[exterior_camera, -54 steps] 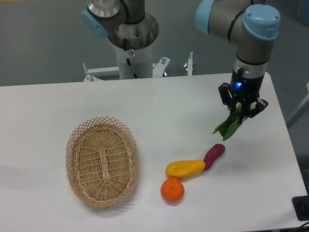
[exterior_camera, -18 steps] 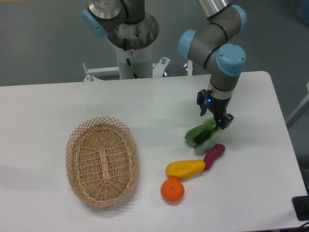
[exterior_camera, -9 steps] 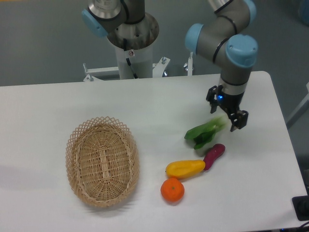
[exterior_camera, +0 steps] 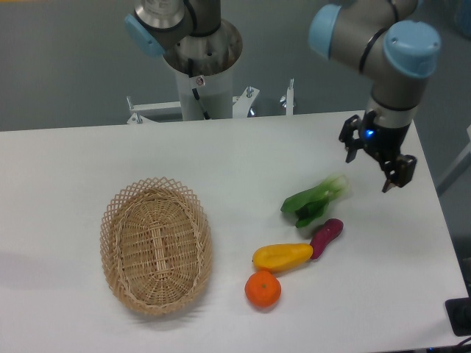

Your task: Place the green vegetable on the table

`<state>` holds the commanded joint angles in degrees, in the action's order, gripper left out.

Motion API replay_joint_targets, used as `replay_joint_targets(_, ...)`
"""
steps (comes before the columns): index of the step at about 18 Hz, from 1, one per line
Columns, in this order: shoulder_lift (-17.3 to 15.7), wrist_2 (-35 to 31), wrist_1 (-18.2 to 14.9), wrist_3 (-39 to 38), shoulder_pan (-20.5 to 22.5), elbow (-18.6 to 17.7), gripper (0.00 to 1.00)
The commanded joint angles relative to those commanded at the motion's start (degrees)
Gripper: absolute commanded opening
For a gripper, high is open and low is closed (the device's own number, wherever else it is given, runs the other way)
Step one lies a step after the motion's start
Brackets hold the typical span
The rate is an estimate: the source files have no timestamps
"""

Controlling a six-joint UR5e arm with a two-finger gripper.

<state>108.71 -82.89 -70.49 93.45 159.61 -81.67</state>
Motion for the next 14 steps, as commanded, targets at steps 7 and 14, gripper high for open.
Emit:
replay_joint_targets(7, 3.5, 0.8, 0.8, -10.1, -2.0, 4.5, 0.99)
replay_joint_targets(14, 4.0, 0.6, 2.0, -12.0, -2.8, 4.9, 1.0)
